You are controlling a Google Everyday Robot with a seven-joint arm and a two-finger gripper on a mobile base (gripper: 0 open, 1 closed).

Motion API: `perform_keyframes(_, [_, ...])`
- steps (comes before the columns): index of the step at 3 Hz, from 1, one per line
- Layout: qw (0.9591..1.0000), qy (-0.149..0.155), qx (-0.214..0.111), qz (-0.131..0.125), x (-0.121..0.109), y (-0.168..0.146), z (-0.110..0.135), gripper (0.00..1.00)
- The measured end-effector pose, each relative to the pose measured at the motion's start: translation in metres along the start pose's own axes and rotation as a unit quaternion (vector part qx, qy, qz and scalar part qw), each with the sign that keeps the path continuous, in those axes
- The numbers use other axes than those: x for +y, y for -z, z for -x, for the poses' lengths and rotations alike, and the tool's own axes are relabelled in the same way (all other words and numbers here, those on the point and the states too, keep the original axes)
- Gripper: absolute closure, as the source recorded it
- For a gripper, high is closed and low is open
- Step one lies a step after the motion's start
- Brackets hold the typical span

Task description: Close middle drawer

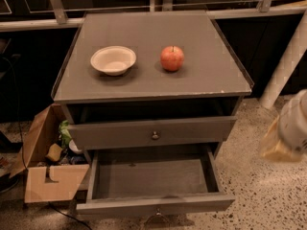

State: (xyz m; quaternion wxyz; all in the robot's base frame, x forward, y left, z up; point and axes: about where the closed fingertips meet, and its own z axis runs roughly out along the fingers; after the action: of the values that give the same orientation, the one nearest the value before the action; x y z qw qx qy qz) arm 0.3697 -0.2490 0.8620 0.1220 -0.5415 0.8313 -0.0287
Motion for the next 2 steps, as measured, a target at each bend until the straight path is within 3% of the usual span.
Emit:
perform_keyframes(1, [0.9976,-0.018,0.022,0.064,0.0430,-0.0718,-0.0267,1.00])
perform_keyframes(2, [0.9976,-0.019,0.022,0.063,0.0436,-0.0735,-0.0270,1.00])
